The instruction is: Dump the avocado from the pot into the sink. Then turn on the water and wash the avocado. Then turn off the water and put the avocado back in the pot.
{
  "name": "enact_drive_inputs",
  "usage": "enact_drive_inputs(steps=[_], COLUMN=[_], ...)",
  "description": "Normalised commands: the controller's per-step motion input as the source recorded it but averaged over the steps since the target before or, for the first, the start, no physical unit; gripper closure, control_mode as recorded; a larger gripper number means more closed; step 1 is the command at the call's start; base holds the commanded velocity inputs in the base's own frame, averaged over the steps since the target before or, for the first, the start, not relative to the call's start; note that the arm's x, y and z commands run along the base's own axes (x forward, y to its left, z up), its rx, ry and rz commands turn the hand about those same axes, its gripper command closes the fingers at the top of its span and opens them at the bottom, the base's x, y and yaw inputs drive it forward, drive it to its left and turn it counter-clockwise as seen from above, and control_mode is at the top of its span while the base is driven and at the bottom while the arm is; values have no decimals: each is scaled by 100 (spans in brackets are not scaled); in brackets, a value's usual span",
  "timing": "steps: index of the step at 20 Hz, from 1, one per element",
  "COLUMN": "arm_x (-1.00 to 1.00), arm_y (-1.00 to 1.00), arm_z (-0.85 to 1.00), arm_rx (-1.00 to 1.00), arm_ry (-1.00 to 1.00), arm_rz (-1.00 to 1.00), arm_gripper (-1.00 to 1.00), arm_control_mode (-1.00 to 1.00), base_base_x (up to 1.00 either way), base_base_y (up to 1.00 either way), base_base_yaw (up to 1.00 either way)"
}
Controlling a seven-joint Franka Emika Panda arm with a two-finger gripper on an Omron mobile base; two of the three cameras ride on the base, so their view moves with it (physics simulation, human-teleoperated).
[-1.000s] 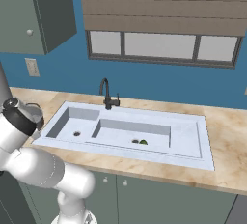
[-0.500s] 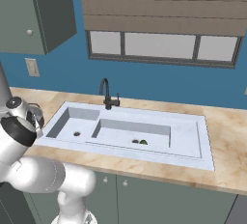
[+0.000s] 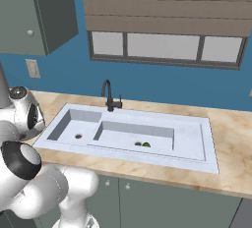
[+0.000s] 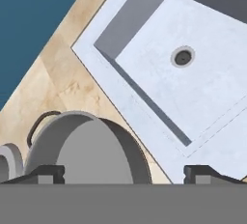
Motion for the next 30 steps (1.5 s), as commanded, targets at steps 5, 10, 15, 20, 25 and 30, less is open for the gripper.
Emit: enact_drive_inputs(steps=[5,10,15,20,25,30], arm_x=[0,0,-1,0,-1,2], arm_y=[-64,-70,-82,-76,-76,-64], arm_z=[69,56,36,16,24,25], arm_rx=[4,9,12,12,16,17], arm_ry=[-5,-9,-24,-18,-12,0], arm_rz=[-7,-8,-13,-12,-2,0], arm_gripper=[-100,-100,-100,-100,-100,-100], arm_control_mode=[-100,-100,-100,-100,-100,-100], base_base_x=[0,0,0,0,0,0], base_base_y=[0,0,0,0,0,0], base_base_yaw=[0,0,0,0,0,0])
